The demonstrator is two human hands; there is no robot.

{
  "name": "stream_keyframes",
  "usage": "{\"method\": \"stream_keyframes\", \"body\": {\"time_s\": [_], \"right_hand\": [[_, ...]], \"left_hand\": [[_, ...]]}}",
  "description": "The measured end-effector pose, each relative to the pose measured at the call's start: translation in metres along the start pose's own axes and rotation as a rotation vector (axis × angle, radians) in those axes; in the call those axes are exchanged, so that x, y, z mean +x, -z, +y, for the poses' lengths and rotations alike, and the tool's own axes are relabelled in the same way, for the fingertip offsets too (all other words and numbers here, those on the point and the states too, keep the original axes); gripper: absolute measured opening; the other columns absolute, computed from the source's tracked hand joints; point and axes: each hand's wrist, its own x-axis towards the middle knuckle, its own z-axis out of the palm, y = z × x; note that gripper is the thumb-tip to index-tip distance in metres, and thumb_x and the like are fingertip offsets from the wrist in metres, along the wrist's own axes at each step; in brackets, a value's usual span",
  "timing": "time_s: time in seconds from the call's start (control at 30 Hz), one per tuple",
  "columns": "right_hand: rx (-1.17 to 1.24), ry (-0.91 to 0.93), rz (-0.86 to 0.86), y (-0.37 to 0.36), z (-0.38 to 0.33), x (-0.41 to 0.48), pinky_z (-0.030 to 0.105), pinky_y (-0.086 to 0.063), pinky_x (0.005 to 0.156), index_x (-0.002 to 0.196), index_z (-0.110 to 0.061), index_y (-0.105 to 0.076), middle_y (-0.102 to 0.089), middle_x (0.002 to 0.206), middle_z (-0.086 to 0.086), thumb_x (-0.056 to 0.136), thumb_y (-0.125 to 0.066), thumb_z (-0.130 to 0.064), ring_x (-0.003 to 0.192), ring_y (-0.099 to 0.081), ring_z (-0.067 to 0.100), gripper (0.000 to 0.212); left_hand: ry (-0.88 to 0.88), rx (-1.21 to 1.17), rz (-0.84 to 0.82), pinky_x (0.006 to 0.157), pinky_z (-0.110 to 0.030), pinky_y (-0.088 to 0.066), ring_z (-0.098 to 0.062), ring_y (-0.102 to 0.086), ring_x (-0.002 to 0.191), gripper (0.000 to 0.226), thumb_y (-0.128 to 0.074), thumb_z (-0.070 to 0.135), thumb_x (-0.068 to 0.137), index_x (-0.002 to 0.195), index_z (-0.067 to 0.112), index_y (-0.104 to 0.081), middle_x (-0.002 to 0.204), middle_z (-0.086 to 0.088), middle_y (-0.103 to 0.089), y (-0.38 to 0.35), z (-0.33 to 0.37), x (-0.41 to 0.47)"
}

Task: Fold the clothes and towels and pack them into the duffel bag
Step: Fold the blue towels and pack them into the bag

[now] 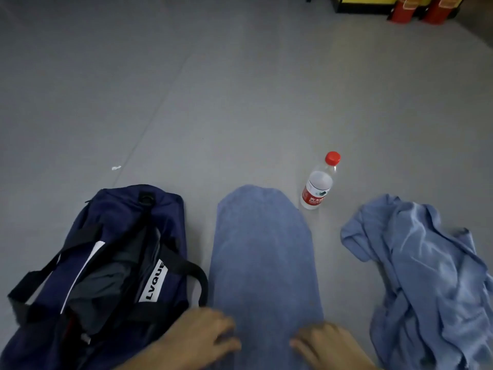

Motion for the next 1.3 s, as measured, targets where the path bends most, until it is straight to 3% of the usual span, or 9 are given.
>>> {"method": "stream_keyframes", "body": {"time_s": [0.13,0.3,0.47,0.67,0.77,1.0,1.13,1.23,1.3], "right_hand": [[0.087,0.061,0.406,0.097,0.014,0.081,0.035,-0.041,0.098,0.132,-0.026,-0.055,-0.061,0.136,-0.001,0.106,-0.032,-0.041,0.123,-0.055,0.024,0.038],[0.136,0.042,0.454,0.172,0.017,0.174,0.038,-0.024,0.119,0.159,-0.015,-0.017,-0.018,0.166,0.005,0.108,-0.033,-0.027,0.149,-0.025,0.026,0.055],[0.164,0.026,0.430,0.166,0.016,0.215,0.031,-0.007,0.123,0.159,-0.008,-0.010,-0.003,0.167,0.009,0.109,-0.029,-0.024,0.154,-0.007,0.022,0.056],[0.134,0.005,0.661,0.150,0.018,0.224,0.035,-0.028,0.113,0.152,-0.016,-0.036,-0.044,0.153,0.007,0.107,-0.035,-0.024,0.140,-0.039,0.027,0.046],[0.126,-0.029,0.689,0.161,0.015,0.227,0.040,-0.041,0.100,0.154,-0.022,-0.031,-0.050,0.147,0.006,0.106,-0.036,-0.024,0.126,-0.048,0.033,0.048],[0.136,0.071,0.669,0.181,0.011,0.234,0.045,-0.044,0.095,0.158,-0.032,-0.012,-0.058,0.125,0.010,0.101,-0.049,-0.030,0.112,-0.053,0.036,0.068],[0.394,0.246,0.554,0.212,0.000,0.225,0.042,-0.035,0.112,0.146,-0.035,-0.045,-0.046,0.145,0.005,0.081,-0.066,-0.035,0.133,-0.043,0.027,0.068],[0.566,0.289,0.412,0.242,-0.005,0.199,0.035,-0.045,0.104,0.116,-0.035,-0.065,-0.064,0.123,-0.012,0.075,-0.071,-0.035,0.117,-0.058,0.010,0.042],[0.644,0.314,0.322,0.255,-0.008,0.179,0.030,-0.049,0.095,0.103,-0.021,-0.070,-0.072,0.105,-0.003,0.083,-0.074,-0.020,0.100,-0.065,0.012,0.021]], "left_hand": [[0.260,-0.107,0.497,0.093,-0.032,-0.046,-0.020,-0.062,0.112,0.030,-0.050,0.040,0.101,0.124,0.027,-0.063,0.124,0.004,-0.067,0.079,-0.055,0.073],[0.418,-0.144,0.538,0.097,-0.041,-0.047,-0.035,-0.058,0.120,0.036,-0.049,0.018,0.098,0.133,0.018,-0.058,0.133,-0.011,-0.060,0.136,-0.109,0.147],[0.437,-0.161,0.555,0.105,-0.037,-0.041,-0.032,-0.052,0.130,0.047,-0.051,0.014,0.099,0.146,0.017,-0.048,0.143,-0.012,-0.055,0.141,-0.122,0.187],[0.568,-0.488,0.608,0.110,-0.037,-0.040,-0.028,-0.053,0.131,0.049,-0.054,0.020,0.100,0.148,0.021,-0.046,0.145,-0.009,-0.054,0.127,-0.132,0.217],[0.577,-0.456,0.556,0.099,-0.041,-0.049,-0.030,-0.060,0.117,0.050,-0.058,0.031,0.093,0.142,0.030,-0.047,0.132,-0.006,-0.060,0.119,-0.132,0.225],[0.401,-0.464,0.492,0.071,-0.030,-0.043,-0.025,-0.064,0.093,0.009,-0.062,0.019,0.083,0.085,0.027,-0.063,0.095,-0.002,-0.067,0.136,-0.115,0.219],[0.120,-0.369,0.519,0.073,-0.030,-0.042,-0.022,-0.058,0.088,0.021,-0.071,0.015,0.081,0.079,0.028,-0.055,0.092,0.001,-0.057,0.159,-0.105,0.199],[0.083,-0.340,0.512,0.073,-0.030,-0.046,-0.016,-0.057,0.085,0.012,-0.068,0.016,0.082,0.084,0.024,-0.059,0.088,0.007,-0.062,0.173,-0.104,0.175],[0.085,-0.337,0.486,0.074,-0.034,-0.048,-0.015,-0.059,0.085,0.009,-0.068,0.021,0.084,0.087,0.025,-0.061,0.088,0.007,-0.065,0.181,-0.101,0.158]]}}
